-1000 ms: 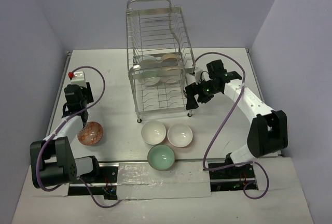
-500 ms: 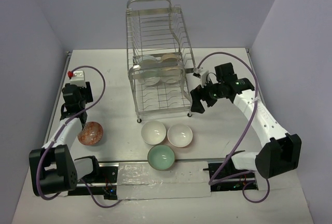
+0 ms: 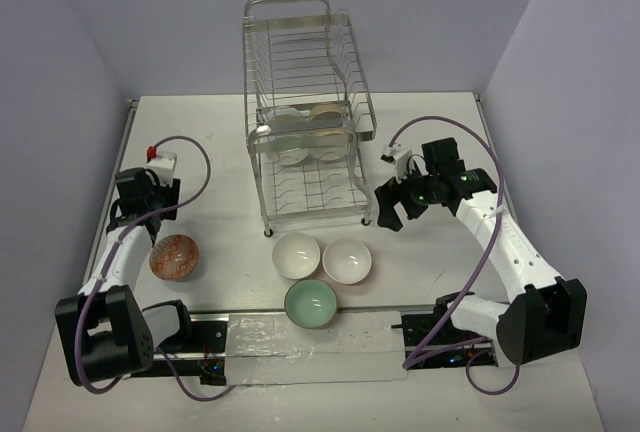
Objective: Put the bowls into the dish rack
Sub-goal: Pick up the bowl from the center of the board.
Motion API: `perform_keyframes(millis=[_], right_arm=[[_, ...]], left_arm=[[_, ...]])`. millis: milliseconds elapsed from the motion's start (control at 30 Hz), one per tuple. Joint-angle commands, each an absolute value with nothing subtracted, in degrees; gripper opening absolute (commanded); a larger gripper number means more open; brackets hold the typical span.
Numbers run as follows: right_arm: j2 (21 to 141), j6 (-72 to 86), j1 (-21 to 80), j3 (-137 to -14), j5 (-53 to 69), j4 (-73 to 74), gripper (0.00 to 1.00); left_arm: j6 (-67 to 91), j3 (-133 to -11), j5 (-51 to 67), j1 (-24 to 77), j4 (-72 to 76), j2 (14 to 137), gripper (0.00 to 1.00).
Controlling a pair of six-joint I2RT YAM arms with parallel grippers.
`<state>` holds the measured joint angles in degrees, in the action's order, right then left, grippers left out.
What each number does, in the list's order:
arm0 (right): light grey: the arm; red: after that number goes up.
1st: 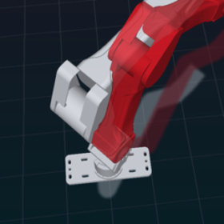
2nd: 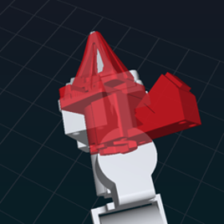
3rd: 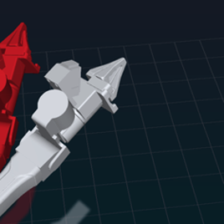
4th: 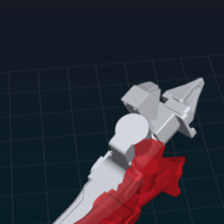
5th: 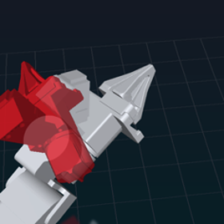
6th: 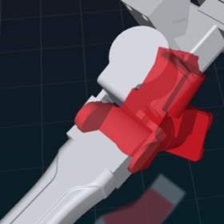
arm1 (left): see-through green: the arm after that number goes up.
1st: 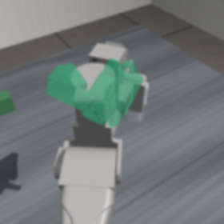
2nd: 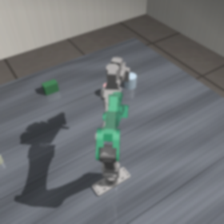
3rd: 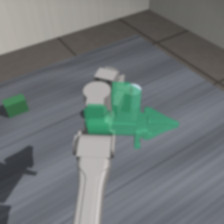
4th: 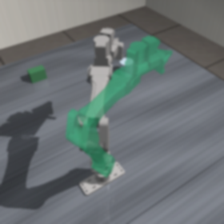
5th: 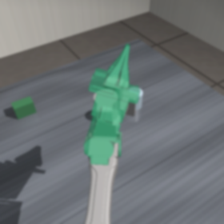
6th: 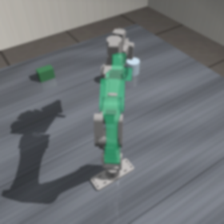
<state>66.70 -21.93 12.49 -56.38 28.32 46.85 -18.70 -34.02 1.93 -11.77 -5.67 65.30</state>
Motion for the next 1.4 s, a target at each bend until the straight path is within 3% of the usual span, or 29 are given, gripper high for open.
perform_keyframes(millis=[0,767,1367], right_arm=[[66.1,-21.5,12.3,-55.9,25.8,44.5,1.0],[68.6,-20.9,12.5,-54.6,19.8,43.1,1.0],[70.0,-21.0,12.5,-54.5,19.3,43.2,1.0]], left_arm=[[-26.0,-37.3,6.3,-13.6,-16.4,62.2,0.58],[-49.0,-41.5,23.7,-24.6,-46.0,57.4,0.58],[-53.0,-35.4,22.8,-27.6,-44.1,59.1,0.59]])
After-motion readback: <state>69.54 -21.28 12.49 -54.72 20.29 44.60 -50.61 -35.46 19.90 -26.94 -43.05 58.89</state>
